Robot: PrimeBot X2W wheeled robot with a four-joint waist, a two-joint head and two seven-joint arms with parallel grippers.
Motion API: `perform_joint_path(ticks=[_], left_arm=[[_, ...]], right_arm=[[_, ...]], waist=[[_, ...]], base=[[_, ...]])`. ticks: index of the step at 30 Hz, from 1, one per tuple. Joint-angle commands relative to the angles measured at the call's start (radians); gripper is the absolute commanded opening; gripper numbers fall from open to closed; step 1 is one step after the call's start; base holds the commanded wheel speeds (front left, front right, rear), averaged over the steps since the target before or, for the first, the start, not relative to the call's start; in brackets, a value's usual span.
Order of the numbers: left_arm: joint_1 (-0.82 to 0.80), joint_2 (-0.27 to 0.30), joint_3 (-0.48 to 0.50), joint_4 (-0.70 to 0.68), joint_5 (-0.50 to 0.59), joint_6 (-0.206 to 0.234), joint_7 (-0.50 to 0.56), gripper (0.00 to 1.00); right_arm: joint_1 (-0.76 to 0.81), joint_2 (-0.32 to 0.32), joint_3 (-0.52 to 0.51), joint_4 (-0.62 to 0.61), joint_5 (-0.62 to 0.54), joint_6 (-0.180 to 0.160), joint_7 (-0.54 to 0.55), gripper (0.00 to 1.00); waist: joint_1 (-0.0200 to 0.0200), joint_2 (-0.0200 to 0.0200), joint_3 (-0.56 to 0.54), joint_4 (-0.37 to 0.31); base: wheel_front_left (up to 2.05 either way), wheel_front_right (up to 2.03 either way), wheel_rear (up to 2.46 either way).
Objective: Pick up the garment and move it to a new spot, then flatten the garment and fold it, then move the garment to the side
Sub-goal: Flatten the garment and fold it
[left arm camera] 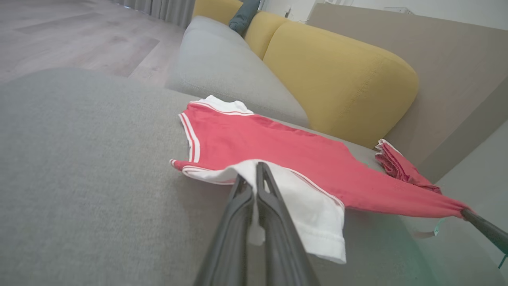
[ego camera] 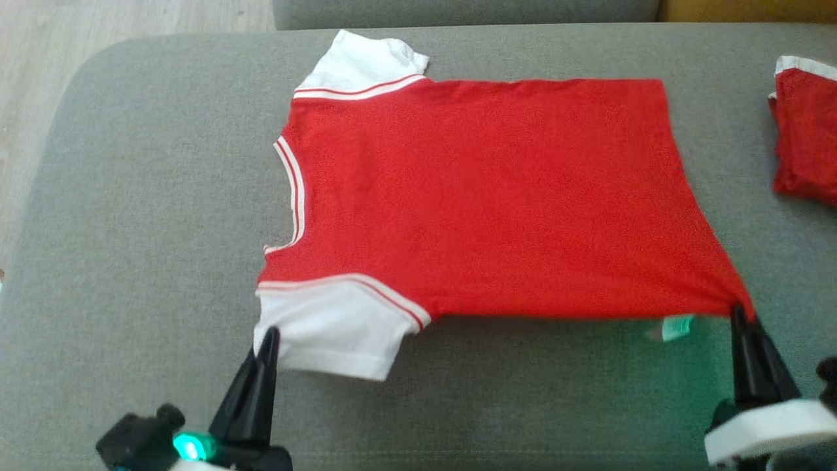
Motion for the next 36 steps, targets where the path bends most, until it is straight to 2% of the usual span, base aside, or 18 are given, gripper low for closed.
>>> perform_joint_path(ticks=[1, 7, 17, 28, 36], left_arm=[[0.000, 0.005, 0.038, -0.042, -0.010, 0.008, 0.002, 0.00], [0.015, -0.008, 0.025, 0.007, -0.038, 0.003, 0.005, 0.00], [-0.094, -0.045, 0.018, 0.160, -0.106, -0.028, -0.003, 0.00], [-0.283, -0.075, 0.038, 0.248, -0.124, -0.048, -0.036, 0.00], [-0.470, -0.078, 0.060, 0.392, -0.092, -0.056, -0.046, 0.00]], right_arm=[[0.013, -0.009, 0.016, -0.044, 0.023, 0.007, 0.013, 0.00], [0.034, -0.008, 0.043, 0.013, 0.069, 0.007, 0.016, 0.00], [-0.052, -0.008, 0.084, 0.201, 0.102, 0.007, -0.044, 0.00], [-0.191, -0.008, 0.089, 0.276, 0.135, 0.007, -0.104, 0.00], [-0.347, -0.008, 0.082, 0.383, 0.139, 0.007, -0.129, 0.00]], waist=[[0.0001, -0.0001, 0.001, 0.001], [0.0001, -0.0001, -0.002, 0.002], [0.0001, -0.0001, 0.005, 0.001], [0.0001, -0.0001, 0.047, -0.007], [0.0001, -0.0001, 0.120, -0.010]], base=[[0.00, 0.00, 0.00], [0.00, 0.00, 0.00], [0.00, 0.00, 0.00], [0.00, 0.00, 0.00], [0.00, 0.00, 0.00]])
